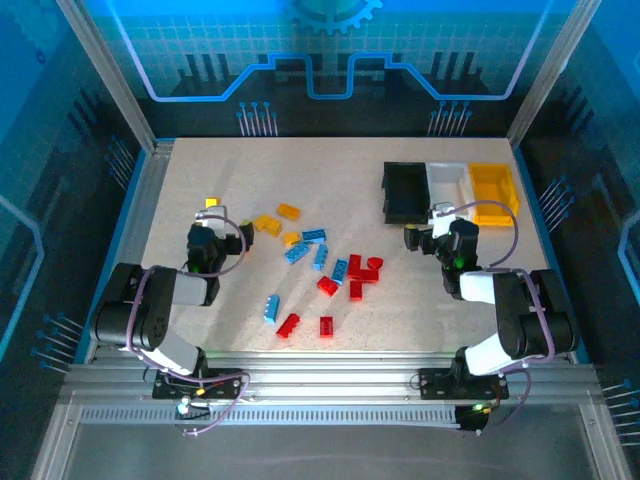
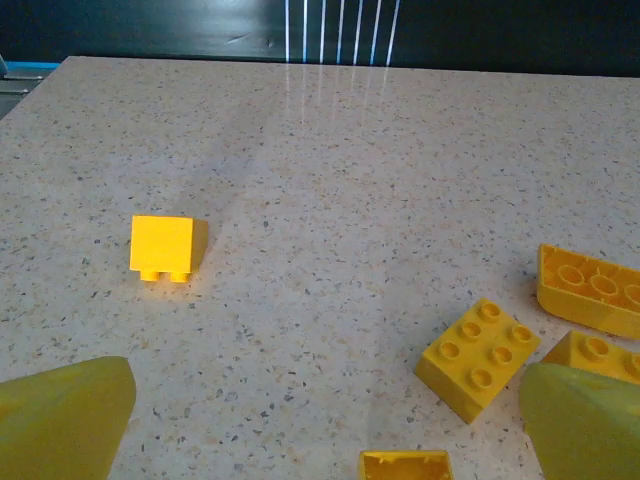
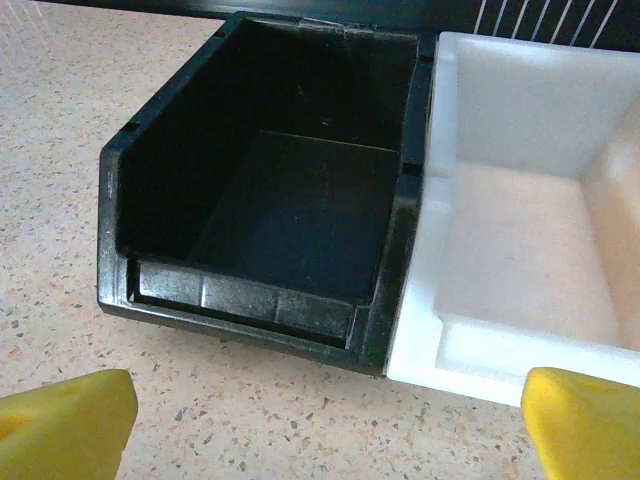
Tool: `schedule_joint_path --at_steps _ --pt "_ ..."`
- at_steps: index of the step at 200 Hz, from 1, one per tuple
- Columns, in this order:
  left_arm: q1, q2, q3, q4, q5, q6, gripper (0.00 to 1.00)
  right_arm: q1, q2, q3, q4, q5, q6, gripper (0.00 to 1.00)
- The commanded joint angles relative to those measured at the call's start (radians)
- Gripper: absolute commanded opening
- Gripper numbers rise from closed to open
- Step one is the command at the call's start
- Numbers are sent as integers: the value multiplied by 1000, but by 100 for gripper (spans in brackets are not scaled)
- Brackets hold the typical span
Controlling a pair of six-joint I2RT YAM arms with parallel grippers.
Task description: Sort the legos into containers by color
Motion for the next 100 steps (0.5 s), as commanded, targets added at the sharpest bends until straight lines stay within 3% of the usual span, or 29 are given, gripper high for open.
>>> schedule_joint_path --at_steps 1,100 --pt "12 -3 13 -12 20 14 99 -2 8 16 4 -4 -6 100" --pt "15 -2 18 -21 12 9 99 -3 8 17 3 -5 -5 100"
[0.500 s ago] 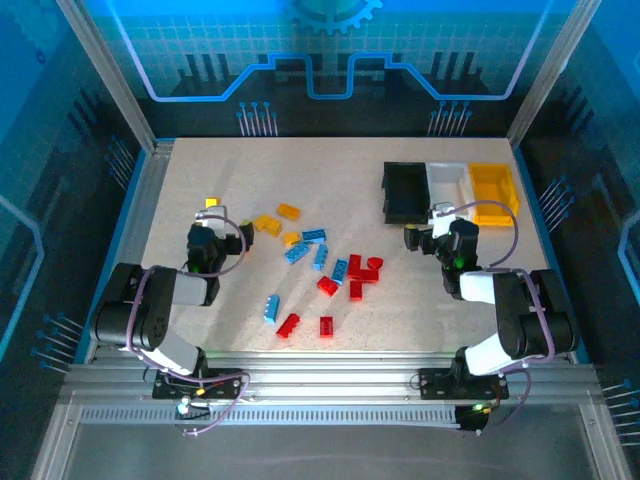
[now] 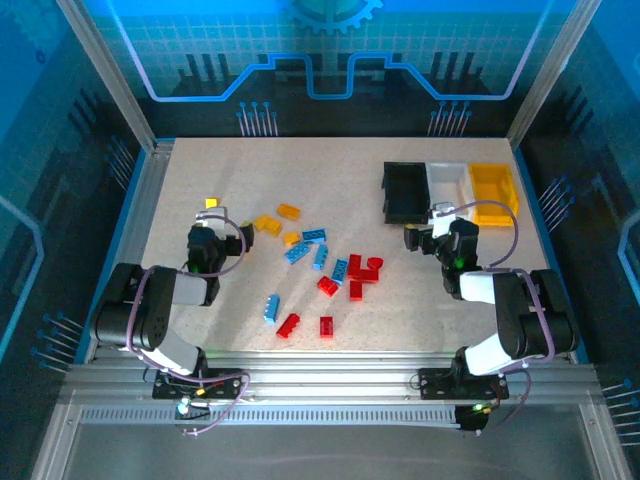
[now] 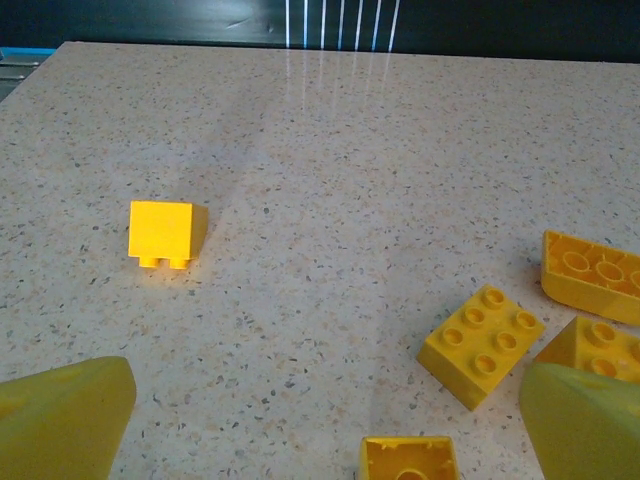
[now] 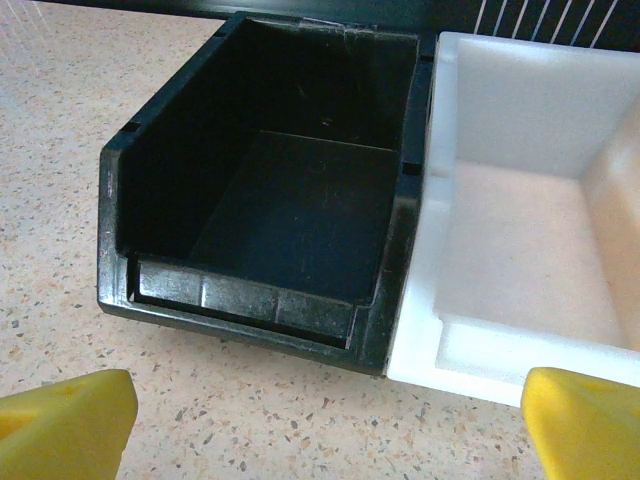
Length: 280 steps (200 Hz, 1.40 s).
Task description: Sort the legos into containers by color
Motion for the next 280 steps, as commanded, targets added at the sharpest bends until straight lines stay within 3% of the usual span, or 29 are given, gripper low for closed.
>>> schedule_joint_path --at_steps 1,138,182,205,244,280 --pt "14 -3 19 -3 12 10 99 -3 8 17 3 -4 -6 100" --pt "15 -4 18 0 8 9 99 -6 6 17 1 -8 -4 100" --pt "15 -83 22 -64 -43 -5 99 -4 -82 110 -227 59 20 100" --pt "13 -191 58 -220 -94 -23 99 -6 -162 173 -382 76 47 100" --pt "13 -360 279 -752 -227 -229 99 -4 -242 347 -734 63 161 100" --pt "2 -381 476 -1115 -197 -379 99 3 -263 534 -1067 34 286 100"
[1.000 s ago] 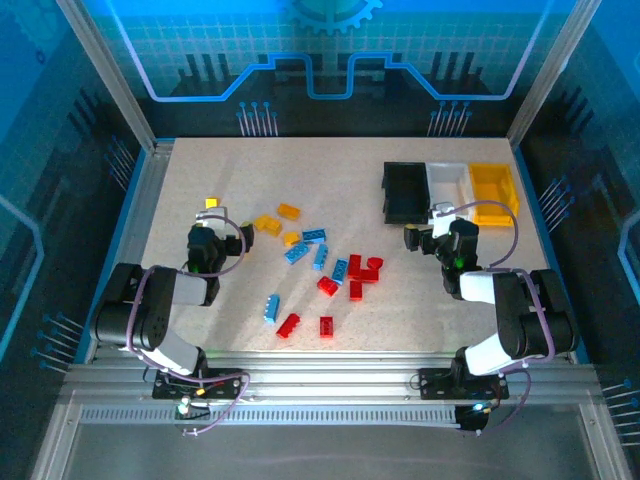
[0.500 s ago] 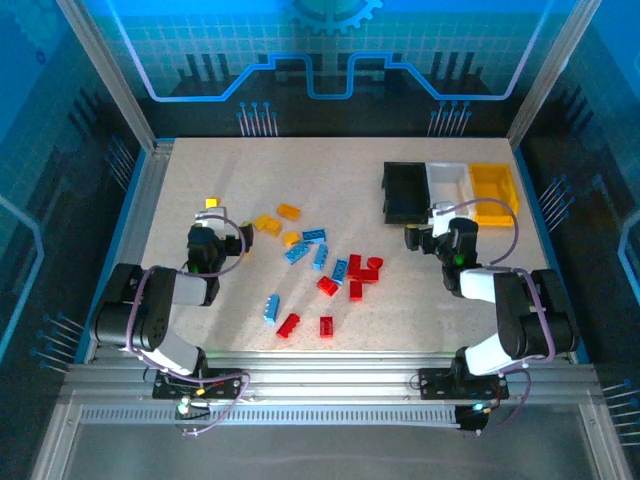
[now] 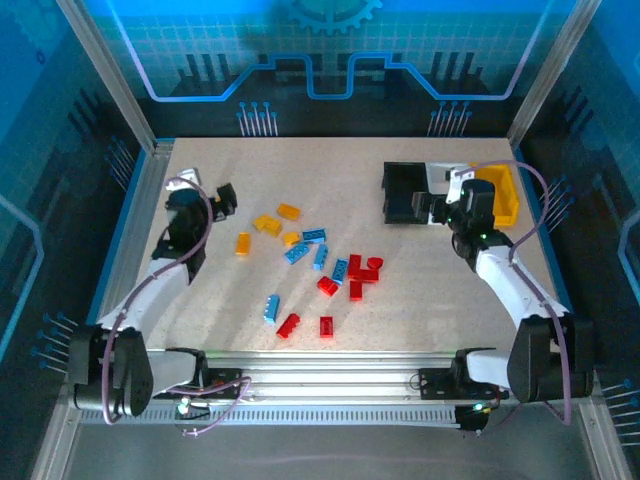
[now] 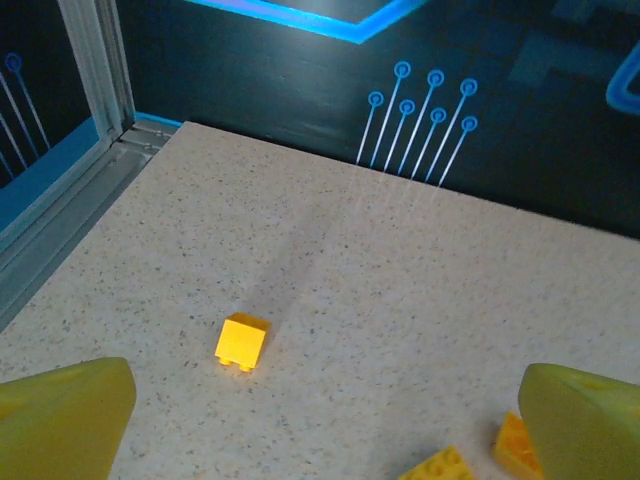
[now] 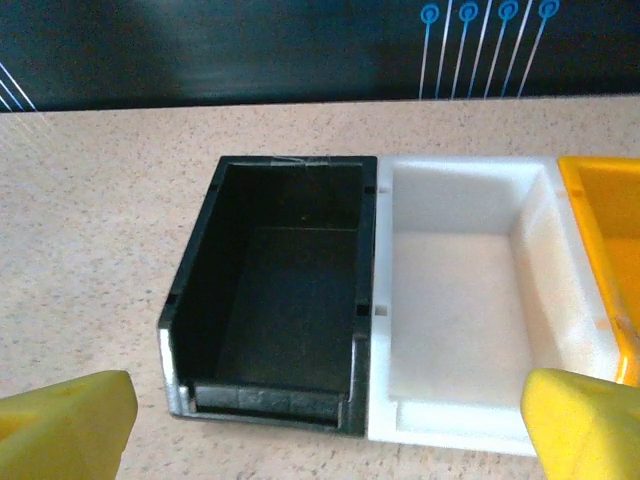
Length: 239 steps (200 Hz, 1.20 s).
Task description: Sort the legos into containers by color
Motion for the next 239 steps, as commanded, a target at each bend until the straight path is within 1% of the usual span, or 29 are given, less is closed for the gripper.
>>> schedule_joint_path --at_steps 1,14,27,49,68,88,106,126,140,168,194,214,239 --pt "-2 -22 91 -360 -34 -149 99 5 -22 119 -325 -21 114 100" --pt "-20 -38 118 -431 -92 -190 99 14 -18 178 -437 -39 136 100" --pt "-20 -59 145 -507 -78 -244 99 26 -16 228 -547 -53 154 100" --pt "-21 -67 199 -604 74 -266 99 65 -25 283 -693 -38 179 100" --pt "-25 -64 238 -700 175 -276 99 83 -38 297 -785 -41 225 100" --pt "-32 -82 255 -769 282 -248 99 92 -47 292 -831 -78 265 100" --pt "-34 -94 253 -825 352 -243 99 99 -37 293 -859 -101 304 100" --pt "-41 -104 236 -871 454 -270 99 106 -1 307 -889 -147 325 100" --pt "-69 -119 210 -885 503 -297 99 113 33 325 -904 -170 325 100" --pt "-152 -131 178 -937 527 -352 99 117 108 342 -917 -199 348 100" --pt "-206 -120 160 -960 525 -395 99 121 174 351 -890 -242 351 100" --pt "-232 -121 154 -954 514 -417 99 121 227 393 -897 -229 334 100" --pt "-241 -126 138 -906 533 -442 99 122 273 467 -906 -186 376 100"
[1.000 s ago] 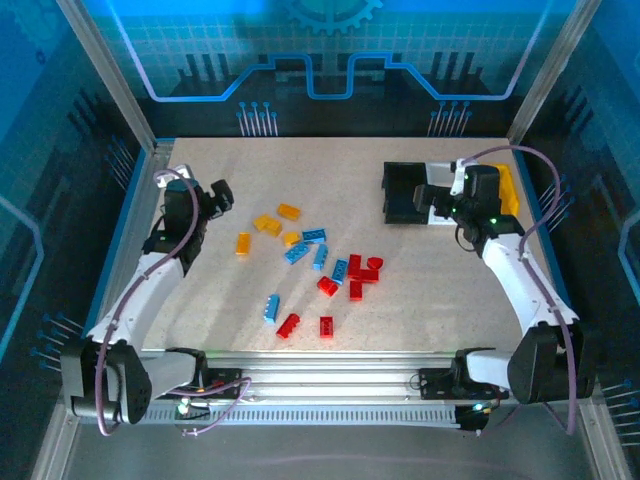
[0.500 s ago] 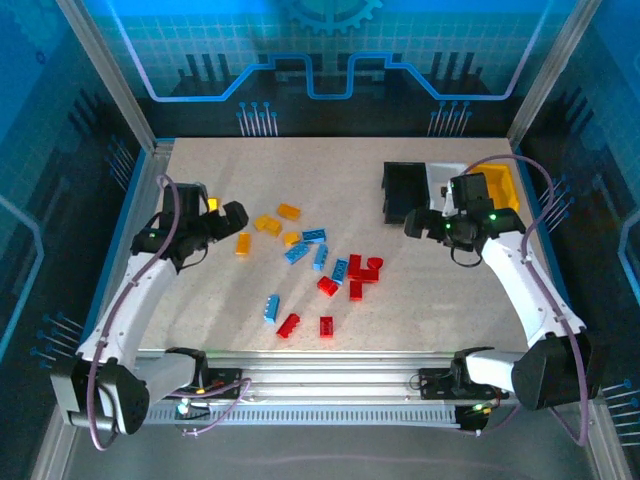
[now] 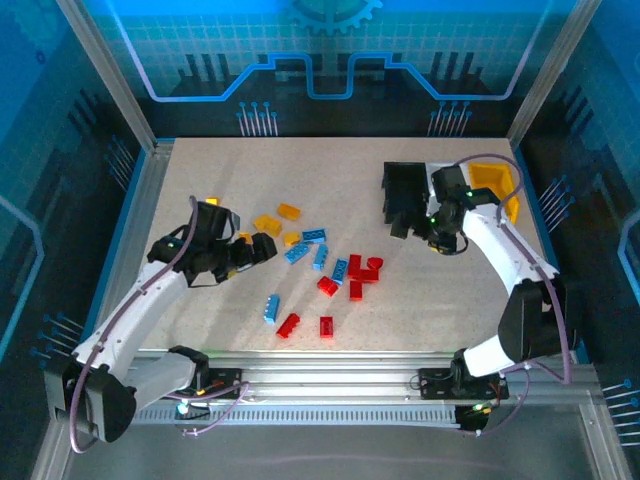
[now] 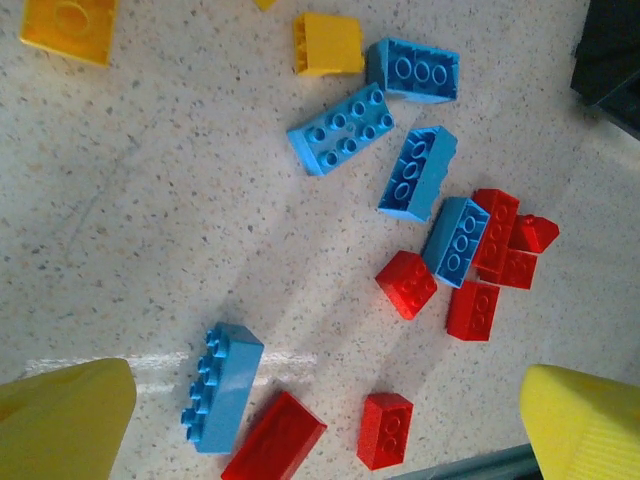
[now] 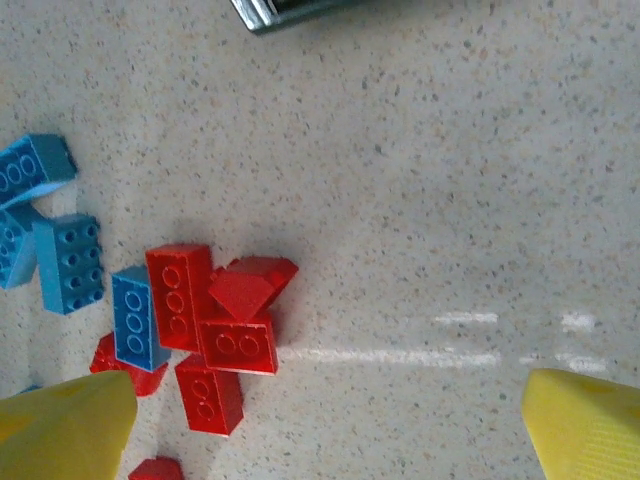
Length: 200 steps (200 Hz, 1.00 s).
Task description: Sort the legos into containers by color
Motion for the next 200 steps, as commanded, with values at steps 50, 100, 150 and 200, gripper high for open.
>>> schedule_joint_path --at_steps 50,100,150,200 --pt "-10 44 11 8 66 2 99 42 301 348 -47 76 45 99" --pt "-13 -84 21 -94 -1 -51 99 52 635 719 -92 36 -6 99" --pt "-14 -216 -62 -144 -42 -153 99 84 853 967 -121 -14 -36 98" --pt "-14 -162 -40 -145 -30 -91 99 168 955 1099 -121 -52 -5 98"
